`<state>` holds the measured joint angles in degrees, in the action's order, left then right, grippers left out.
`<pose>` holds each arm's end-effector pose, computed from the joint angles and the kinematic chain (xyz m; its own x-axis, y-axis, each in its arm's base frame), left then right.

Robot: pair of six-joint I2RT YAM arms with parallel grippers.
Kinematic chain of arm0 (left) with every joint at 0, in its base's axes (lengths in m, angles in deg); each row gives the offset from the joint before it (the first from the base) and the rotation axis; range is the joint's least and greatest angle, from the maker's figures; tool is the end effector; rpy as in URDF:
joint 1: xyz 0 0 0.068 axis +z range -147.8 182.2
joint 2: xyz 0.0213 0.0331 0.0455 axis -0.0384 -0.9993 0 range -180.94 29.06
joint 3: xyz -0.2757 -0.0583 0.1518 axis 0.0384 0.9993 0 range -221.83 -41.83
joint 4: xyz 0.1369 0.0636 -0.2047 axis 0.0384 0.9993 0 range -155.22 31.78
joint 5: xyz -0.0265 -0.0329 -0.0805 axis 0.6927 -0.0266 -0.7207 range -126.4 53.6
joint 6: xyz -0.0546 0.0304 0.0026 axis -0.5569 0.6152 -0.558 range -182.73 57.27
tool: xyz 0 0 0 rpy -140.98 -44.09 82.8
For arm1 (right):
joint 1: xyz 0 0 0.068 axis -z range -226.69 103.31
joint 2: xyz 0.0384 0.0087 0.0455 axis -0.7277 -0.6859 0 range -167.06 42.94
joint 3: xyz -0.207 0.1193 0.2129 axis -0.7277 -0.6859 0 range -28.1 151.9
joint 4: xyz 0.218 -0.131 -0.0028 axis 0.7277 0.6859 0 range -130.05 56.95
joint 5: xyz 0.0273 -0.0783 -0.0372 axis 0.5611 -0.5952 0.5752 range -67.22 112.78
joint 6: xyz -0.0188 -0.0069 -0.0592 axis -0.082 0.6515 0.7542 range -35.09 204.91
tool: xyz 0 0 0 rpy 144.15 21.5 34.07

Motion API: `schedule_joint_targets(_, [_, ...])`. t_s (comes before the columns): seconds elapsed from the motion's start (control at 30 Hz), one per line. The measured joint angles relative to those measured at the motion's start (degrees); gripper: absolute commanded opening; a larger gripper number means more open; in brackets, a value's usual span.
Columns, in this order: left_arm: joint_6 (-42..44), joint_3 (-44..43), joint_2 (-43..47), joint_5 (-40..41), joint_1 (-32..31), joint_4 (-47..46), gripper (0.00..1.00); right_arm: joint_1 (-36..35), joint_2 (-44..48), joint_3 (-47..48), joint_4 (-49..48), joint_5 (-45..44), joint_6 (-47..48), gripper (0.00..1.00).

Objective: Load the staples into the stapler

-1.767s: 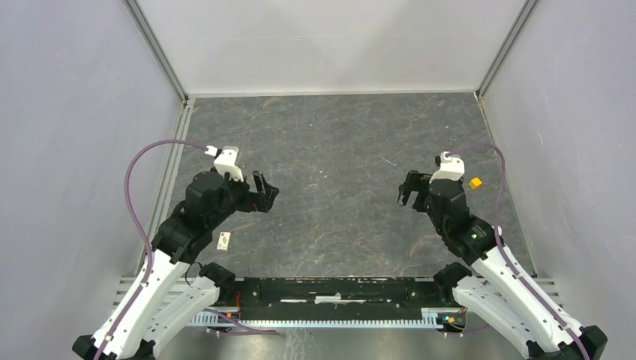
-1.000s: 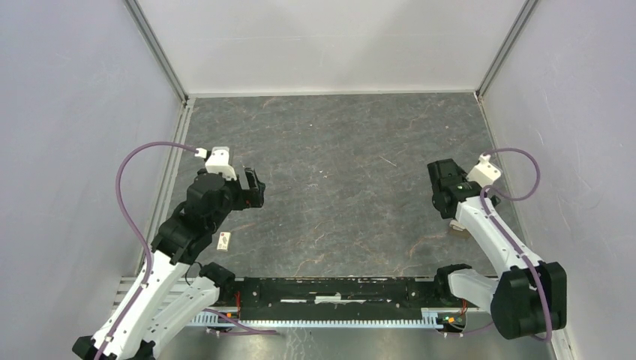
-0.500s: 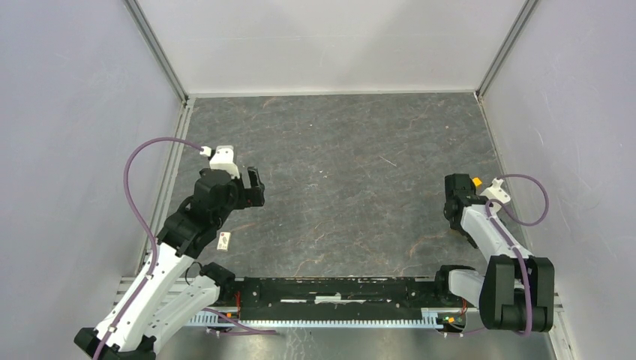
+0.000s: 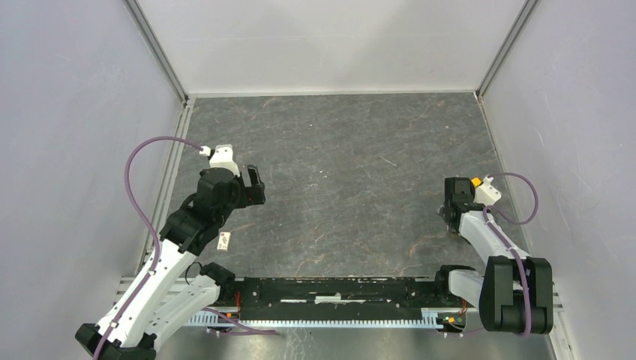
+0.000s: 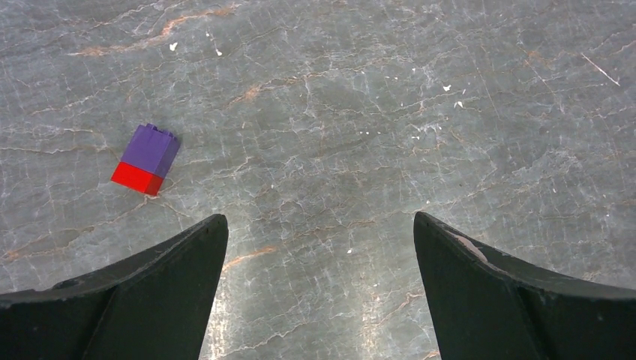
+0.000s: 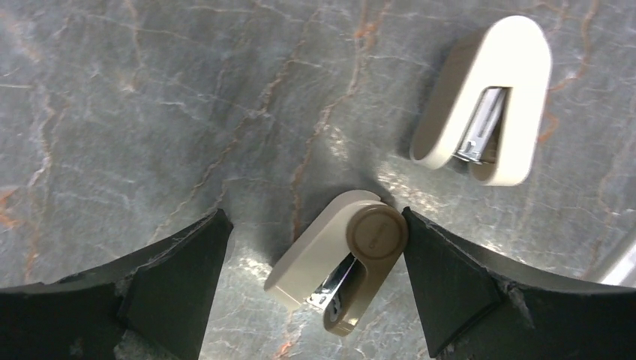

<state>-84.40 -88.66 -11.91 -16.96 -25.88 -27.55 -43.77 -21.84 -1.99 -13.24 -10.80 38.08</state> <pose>0.1090 -0.0402 0.3396 -0.5040 -0.1257 -0.8545 0.0089 0.9885 -0.1506 0.1553 -0.0342 0.1914 -0.4233 0.6300 -0.6510 0.8486 0.5274 -0.0414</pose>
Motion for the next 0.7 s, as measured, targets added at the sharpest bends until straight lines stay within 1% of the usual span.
schedule_joint_targets(0.2, [-4.0,0.0,-0.2,1.4,0.0,0.3,1.00,0.0,0.1,-0.7,-3.9,5.4,2.6,0.81])
schedule_joint_targets(0.37, [-8.1,0.0,-0.9,4.8,0.0,1.8,1.00,-1.2,0.9,-1.7,-6.6,8.4,4.4,0.68])
schedule_joint_targets(0.43, [-8.9,0.0,-1.5,5.5,0.0,2.4,1.00,-2.8,0.9,-1.9,-8.6,10.6,6.9,0.63])
schedule_joint_targets(0.53, [-9.1,0.0,-2.2,5.4,0.0,3.1,1.00,-6.2,-0.3,-1.7,-12.7,15.8,10.9,0.62])
schedule_joint_targets(0.7, [-9.1,0.0,-2.5,2.9,0.0,3.2,0.98,-14.6,-6.3,1.9,-17.2,23.6,16.0,0.53])
